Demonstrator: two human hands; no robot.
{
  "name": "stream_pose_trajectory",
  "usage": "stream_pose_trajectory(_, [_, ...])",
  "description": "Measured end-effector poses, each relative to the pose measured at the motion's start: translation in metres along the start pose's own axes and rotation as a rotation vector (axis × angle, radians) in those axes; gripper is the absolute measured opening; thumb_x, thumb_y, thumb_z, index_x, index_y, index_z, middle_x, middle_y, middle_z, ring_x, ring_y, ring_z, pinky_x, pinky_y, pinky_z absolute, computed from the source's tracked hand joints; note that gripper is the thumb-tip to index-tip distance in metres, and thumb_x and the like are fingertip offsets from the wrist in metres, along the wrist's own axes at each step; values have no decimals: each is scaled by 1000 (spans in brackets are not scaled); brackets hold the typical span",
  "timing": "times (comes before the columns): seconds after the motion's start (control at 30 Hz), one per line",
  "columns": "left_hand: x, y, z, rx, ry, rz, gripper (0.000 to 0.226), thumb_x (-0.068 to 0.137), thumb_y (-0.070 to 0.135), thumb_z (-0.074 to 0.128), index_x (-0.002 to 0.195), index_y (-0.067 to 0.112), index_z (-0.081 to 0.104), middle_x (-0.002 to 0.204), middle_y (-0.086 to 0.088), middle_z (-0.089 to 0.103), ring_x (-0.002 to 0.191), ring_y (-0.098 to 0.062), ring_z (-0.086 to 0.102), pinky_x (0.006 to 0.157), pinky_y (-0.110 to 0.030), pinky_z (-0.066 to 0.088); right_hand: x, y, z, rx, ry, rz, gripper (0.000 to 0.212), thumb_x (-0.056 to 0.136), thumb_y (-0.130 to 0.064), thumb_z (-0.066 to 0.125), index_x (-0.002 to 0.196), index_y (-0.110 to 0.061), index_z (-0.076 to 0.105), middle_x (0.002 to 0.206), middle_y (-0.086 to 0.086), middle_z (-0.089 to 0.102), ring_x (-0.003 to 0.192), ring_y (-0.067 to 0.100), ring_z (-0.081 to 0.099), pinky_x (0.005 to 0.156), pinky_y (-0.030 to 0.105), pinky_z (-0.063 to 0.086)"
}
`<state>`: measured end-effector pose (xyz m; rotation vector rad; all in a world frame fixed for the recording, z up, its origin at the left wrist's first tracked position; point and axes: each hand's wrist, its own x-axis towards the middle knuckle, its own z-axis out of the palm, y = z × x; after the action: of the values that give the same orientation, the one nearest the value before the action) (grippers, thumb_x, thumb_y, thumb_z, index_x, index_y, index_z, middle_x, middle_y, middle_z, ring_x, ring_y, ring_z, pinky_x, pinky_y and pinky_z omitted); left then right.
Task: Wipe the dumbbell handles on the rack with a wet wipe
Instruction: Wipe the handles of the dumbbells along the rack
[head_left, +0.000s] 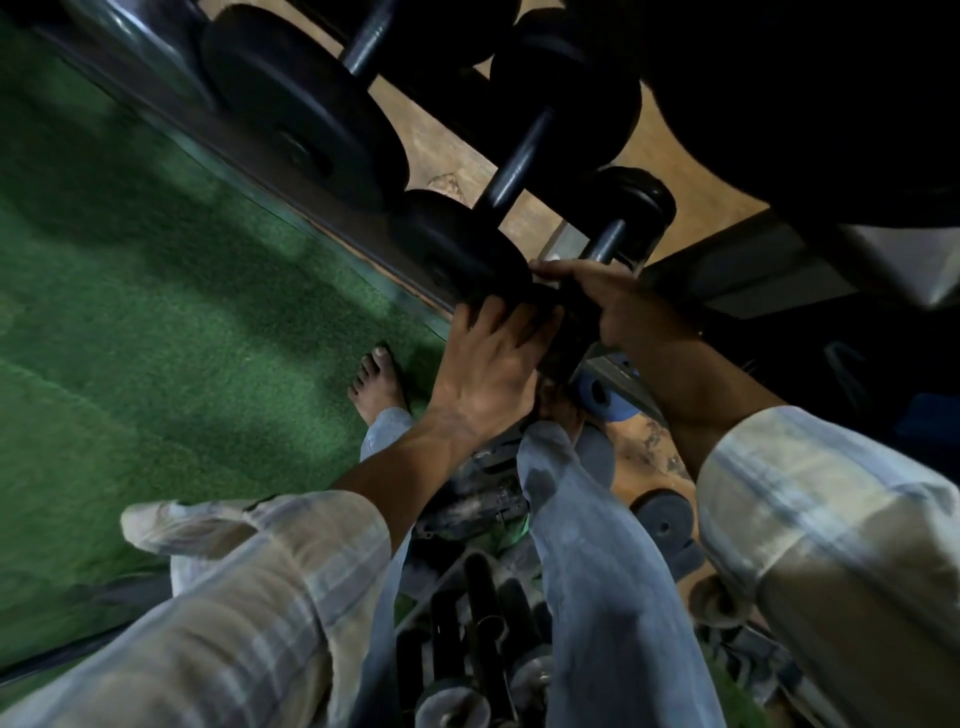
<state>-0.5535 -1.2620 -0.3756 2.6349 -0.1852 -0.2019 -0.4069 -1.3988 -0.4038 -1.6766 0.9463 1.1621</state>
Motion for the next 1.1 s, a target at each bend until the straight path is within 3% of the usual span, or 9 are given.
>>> stream_pose_trajectory(0.07, [1, 4, -3, 11, -38, -29, 64, 77, 21, 62, 140, 17, 58, 131, -10, 62, 108, -38, 50, 86, -48, 40, 15, 8, -4, -6, 106, -62, 74, 57, -32, 98, 117, 1, 70, 108, 20, 76, 86, 35, 77, 79, 51, 64])
stream_pose_trajectory(0.17, [2, 6, -5, 15, -80, -58, 64, 77, 24, 62, 140, 14, 58, 131, -10, 62, 107, -38, 51, 87, -49, 41, 12, 10, 1, -17, 192, -127, 106, 42, -45, 93, 133, -5, 57, 114, 21, 71, 94, 37, 74, 81, 48, 64])
stream_pose_trajectory(0.33, [1, 3, -6, 53, -103, -31, 70, 75, 22, 66, 143, 12, 54, 131, -10, 62, 107, -36, 48, 87, -48, 41, -10, 3, 13, -258, 393, -267, 109, 80, -32, 83, 156, -3, 10, 153, 17, 38, 131, 37, 50, 95, 40, 56])
stream_pose_trajectory(0.43, [1, 0, -6, 56, -93, -14, 70, 75, 22, 66, 143, 12, 54, 129, -10, 62, 106, -37, 49, 88, -49, 41, -17, 10, 14, -308, 548, -415, 87, 75, -29, 87, 136, -5, 30, 135, 17, 47, 113, 33, 56, 64, 27, 48])
stream_pose_trajectory(0.6, [1, 0, -4, 42, -77, -3, 68, 77, 23, 59, 145, 14, 53, 131, -10, 61, 106, -35, 46, 87, -47, 39, -30, 15, 9, -601, 703, -683, 42, 66, -36, 87, 93, -25, 56, 108, 8, 62, 84, 24, 57, 63, 30, 37])
stream_pose_trajectory(0.77, [0, 0, -6, 24, -105, -11, 69, 81, 29, 36, 147, 13, 50, 132, -11, 61, 107, -37, 47, 89, -48, 39, -26, 14, -1, -753, 695, -772, 17, 72, -43, 69, 70, -28, 61, 94, 4, 69, 83, 23, 66, 67, 29, 48])
stream_pose_trajectory(0.93, [-4, -1, -3, 55, -144, 9, 76, 82, 24, 48, 155, 8, 37, 134, -12, 57, 106, -36, 48, 86, -48, 39, -28, 5, -17, -979, 871, -1056, 19, 85, -16, 57, 100, -9, 65, 93, 15, 64, 82, 35, 60, 62, 34, 31])
stream_pose_trajectory(1.0, [-4, -1, -2, 49, -140, 9, 74, 83, 24, 46, 155, 8, 38, 133, -13, 57, 104, -36, 50, 85, -47, 40, -24, 1, -27, -1071, 921, -1093, 31, 94, -14, 52, 123, -8, 63, 104, 20, 63, 90, 40, 60, 69, 42, 42])
stream_pose_trajectory(1.1, [-1, -1, -3, 31, -138, 8, 71, 83, 24, 39, 153, 7, 41, 132, -14, 58, 103, -37, 52, 84, -48, 41, -23, 1, -24, -1077, 862, -1099, 32, 102, -16, 50, 130, -13, 63, 115, 18, 63, 100, 42, 61, 75, 47, 49])
